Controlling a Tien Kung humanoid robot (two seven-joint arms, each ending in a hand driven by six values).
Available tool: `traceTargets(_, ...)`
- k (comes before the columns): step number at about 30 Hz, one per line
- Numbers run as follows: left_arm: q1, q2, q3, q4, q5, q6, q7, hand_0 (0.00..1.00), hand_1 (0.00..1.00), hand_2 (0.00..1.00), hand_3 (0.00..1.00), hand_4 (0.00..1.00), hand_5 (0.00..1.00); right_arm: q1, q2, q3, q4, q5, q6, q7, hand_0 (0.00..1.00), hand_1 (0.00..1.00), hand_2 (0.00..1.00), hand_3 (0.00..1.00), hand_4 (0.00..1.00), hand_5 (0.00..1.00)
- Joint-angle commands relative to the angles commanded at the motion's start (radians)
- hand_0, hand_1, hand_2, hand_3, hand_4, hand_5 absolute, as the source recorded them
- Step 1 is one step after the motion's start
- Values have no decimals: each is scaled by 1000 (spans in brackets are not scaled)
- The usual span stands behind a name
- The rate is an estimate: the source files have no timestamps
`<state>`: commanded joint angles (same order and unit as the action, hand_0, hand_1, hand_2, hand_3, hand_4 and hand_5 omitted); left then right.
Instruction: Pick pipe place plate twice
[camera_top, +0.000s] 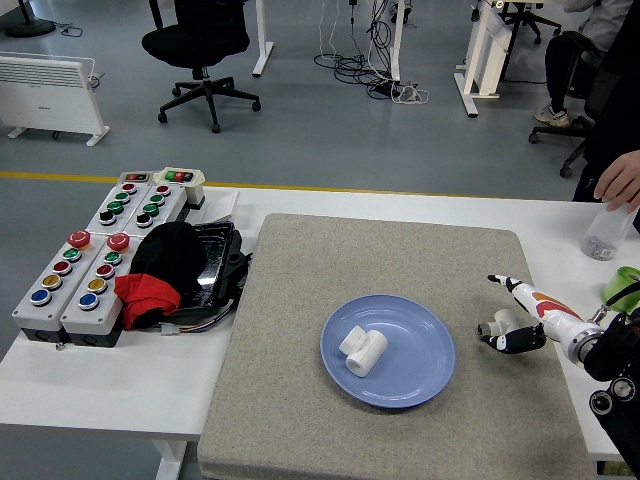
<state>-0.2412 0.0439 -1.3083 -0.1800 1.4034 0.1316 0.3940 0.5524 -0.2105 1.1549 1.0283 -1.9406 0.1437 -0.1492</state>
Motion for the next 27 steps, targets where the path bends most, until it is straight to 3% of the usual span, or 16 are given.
traceTargets(8,-2,1,3,0,-6,0,-1,722,747,704,647,394,998,20,-3,-39,-60,8,-21,10,966,910,982,940,759,342)
traceTargets(9,-3,1,5,0,-9,0,-1,722,747,704,647,395,998,22,-3,-44,-68,6,-29,9,825,821,947,878,731,333)
traceTargets(15,-7,2,7,0,-13,1,-2,722,747,704,647,395,998,25,-1,-56,-86,16,-46,3,825,821,947,878,731,333)
traceTargets(16,-8,2,7,0,-14,1,-2,722,747,704,647,394,998,24,-1,-59,-88,16,-57,6,610,667,799,796,648,282)
traceTargets(21,-10,2,6,0,-13,1,-2,722,747,704,647,394,998,21,-2,-68,-87,18,-99,22,610,667,799,796,648,282)
traceTargets(22,-11,2,7,0,-13,1,-2,721,747,703,647,396,998,21,-3,-70,-87,17,-105,24,423,541,686,750,530,182)
traceTargets(27,-11,2,7,0,-12,0,-2,721,747,703,647,396,998,16,-5,-75,-87,14,-114,27,423,541,686,750,530,182)
